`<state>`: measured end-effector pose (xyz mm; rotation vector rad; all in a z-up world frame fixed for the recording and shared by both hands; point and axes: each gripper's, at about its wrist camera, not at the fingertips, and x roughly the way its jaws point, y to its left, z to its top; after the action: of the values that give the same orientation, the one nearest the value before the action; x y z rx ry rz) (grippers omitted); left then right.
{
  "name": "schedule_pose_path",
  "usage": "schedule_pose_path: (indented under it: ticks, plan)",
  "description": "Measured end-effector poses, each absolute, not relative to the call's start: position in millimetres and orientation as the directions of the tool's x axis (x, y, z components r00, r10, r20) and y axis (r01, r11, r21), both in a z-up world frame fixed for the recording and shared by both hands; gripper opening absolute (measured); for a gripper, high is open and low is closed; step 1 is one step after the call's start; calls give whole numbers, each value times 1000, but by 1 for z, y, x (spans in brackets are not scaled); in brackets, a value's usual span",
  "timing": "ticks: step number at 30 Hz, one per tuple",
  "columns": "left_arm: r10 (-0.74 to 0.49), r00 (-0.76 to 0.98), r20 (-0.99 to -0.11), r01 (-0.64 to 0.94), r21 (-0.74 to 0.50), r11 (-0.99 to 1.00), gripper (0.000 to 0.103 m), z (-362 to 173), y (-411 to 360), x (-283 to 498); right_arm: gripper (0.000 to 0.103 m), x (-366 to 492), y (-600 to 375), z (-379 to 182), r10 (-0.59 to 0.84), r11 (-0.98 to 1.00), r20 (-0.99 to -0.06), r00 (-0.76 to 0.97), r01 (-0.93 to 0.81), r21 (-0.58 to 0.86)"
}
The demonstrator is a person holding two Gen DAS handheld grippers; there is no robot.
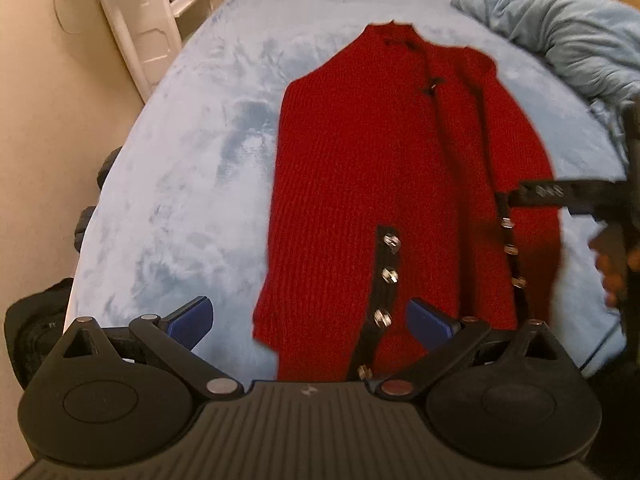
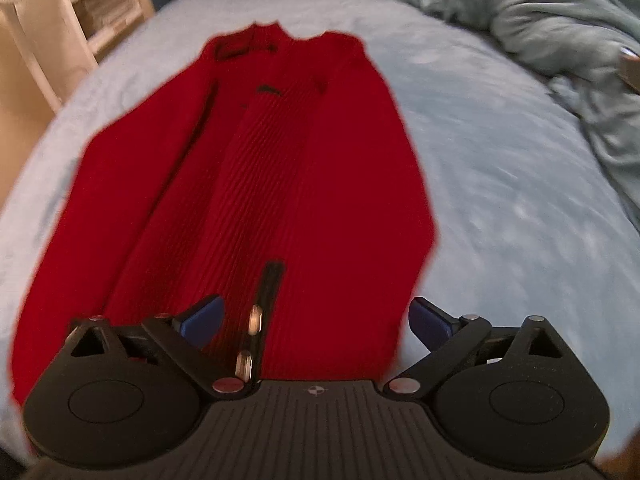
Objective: Fold small clothes
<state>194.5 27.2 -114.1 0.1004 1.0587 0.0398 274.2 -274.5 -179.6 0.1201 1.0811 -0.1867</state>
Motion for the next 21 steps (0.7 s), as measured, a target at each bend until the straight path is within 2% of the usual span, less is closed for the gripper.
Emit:
schedule_pose_path:
  ticks: [2,3,4,5,6,7,8,10,11,13,15,16,18,19,20,21]
  plan:
    - [89,476,-875,27,116,993,103,-123,22,212,92,301,-272,-199,-98,981,-897,432,193,-14]
    - [92,465,-881,34,122,992,103,-128,17,222,82,311,-270,-206,-100,987,-899,426,158,-34]
    - [89,450,-889,44,121,992,103,-133,14,231,39,317,-269,-210,-109,991,-897,428,120,-63]
    - [78,427,-901,55,112,992,103,-139,10,241,27,320,-270,-209,-133,991,-898,419,88,-105]
    - [63,407,-911,62,97,993,103,-143,7,250,17,318,-276,-201,-113,993,-896,429,76,-89]
    - [46,393,-918,65,78,995,103,-146,4,257,14,316,-287,-189,-90,995,-891,445,73,-64]
    - [30,386,-922,69,61,996,103,-149,2,263,14,312,-300,-176,-86,996,-883,461,56,-67]
    - [20,385,-923,70,51,996,103,-155,-3,274,13,310,-331,-155,-156,986,-858,490,25,-165]
    - [23,384,-923,71,55,996,103,-158,-5,280,13,313,-354,-147,-234,967,-829,509,32,-253]
    - [33,378,-925,65,63,996,103,-164,-10,290,13,328,-405,-136,-466,871,-712,525,134,-472]
    - [33,383,-923,61,61,996,103,-166,-12,297,16,344,-460,-123,-625,773,-593,508,299,-559]
    - [36,386,-922,58,63,996,103,-167,-13,301,21,348,-476,-115,-661,748,-568,490,363,-556]
    - [48,396,-917,53,75,996,103,-168,-13,306,43,345,-486,-105,-678,735,-561,475,427,-526]
    - [53,393,-918,55,81,995,103,-170,-13,309,64,337,-481,-103,-649,761,-569,505,422,-493]
    - [54,388,-920,61,84,995,103,-173,-13,313,74,323,-469,-104,-612,790,-575,543,413,-452]
    - [56,377,-924,72,90,993,103,-179,-12,317,75,314,-457,-110,-580,815,-589,563,402,-418]
